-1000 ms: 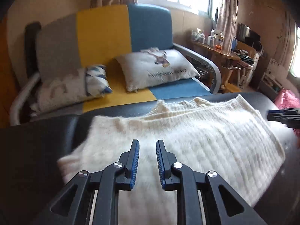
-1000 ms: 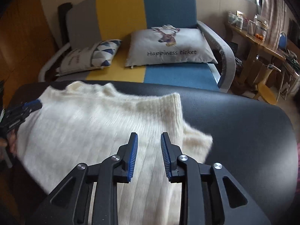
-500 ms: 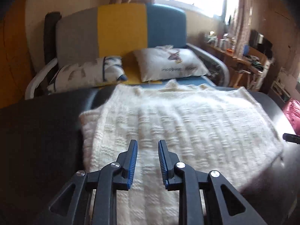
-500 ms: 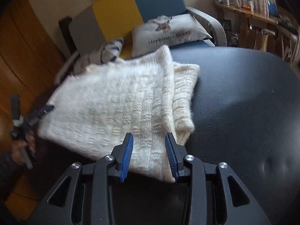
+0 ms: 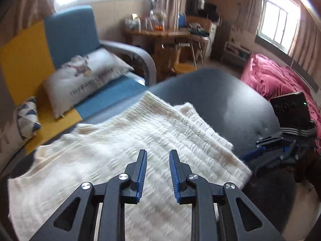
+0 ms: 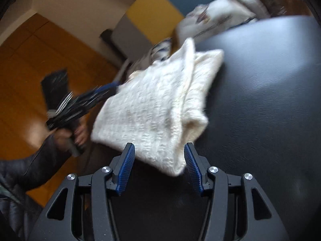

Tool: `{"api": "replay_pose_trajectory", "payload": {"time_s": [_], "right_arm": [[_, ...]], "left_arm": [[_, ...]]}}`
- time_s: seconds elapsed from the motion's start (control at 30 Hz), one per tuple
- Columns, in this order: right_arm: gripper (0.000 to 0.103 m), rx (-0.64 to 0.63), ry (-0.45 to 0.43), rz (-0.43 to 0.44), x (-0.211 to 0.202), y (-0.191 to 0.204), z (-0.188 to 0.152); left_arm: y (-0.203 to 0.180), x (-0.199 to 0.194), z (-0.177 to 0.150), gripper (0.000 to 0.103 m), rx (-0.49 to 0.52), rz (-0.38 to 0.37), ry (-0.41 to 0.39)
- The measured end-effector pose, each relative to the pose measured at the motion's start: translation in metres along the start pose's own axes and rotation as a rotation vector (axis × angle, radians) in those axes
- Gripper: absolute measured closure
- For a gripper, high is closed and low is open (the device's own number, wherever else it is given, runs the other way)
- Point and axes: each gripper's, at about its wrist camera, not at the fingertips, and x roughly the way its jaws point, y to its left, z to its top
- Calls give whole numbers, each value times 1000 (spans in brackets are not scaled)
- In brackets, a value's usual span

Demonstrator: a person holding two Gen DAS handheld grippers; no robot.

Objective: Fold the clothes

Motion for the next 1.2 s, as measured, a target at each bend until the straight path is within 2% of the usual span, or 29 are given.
{"api": "replay_pose_trajectory", "payload": {"time_s": [0.07, 0.13, 0.3, 0.37, 0.43, 0.57, 0.73, 0.8, 0.87, 0.93, 1.0, 1.07, 1.13, 1.2], "right_arm": [[48, -18, 37, 66, 8, -5, 6], [48, -64, 84, 78, 19, 0, 5], [46, -143, 170, 154, 26, 18, -11], [46, -151, 198, 128, 30, 18, -19], [46, -130, 212, 147, 32, 15, -21], [46, -127, 198, 100, 21, 17, -12], [46, -102, 168, 118, 23, 16, 0], [46, -86, 184, 137, 34, 12, 0], [46, -78, 244, 198, 48, 11, 1], [46, -100, 275, 210, 53, 15, 0], [46, -115, 313, 197, 51, 18, -1], [46, -126, 338, 167, 48, 21, -2], [46, -149, 337, 118, 39, 28, 1], [46, -182, 316, 55, 26, 37, 6]], "left_arm": [[2, 26, 5, 81, -7, 17, 48], [7, 40, 0, 81, -33, 32, 72], [13, 45, -13, 78, -75, 34, 11], [8, 45, -15, 78, -48, 58, -3], [4, 45, -14, 78, -30, 79, -2], [-8, 36, -5, 78, 21, 110, 1], [-17, 33, 0, 78, 34, 79, -6], [-17, 36, -1, 78, 18, 72, -3], [-21, 45, -6, 78, 50, 99, 19], [-23, 47, -11, 78, 68, 100, 13], [-22, 41, -7, 79, 42, 68, 13], [-18, 32, 6, 79, 17, 39, -21], [-14, 29, 20, 79, 12, 25, -48], [-10, 43, 30, 79, 1, 12, -18]]}}
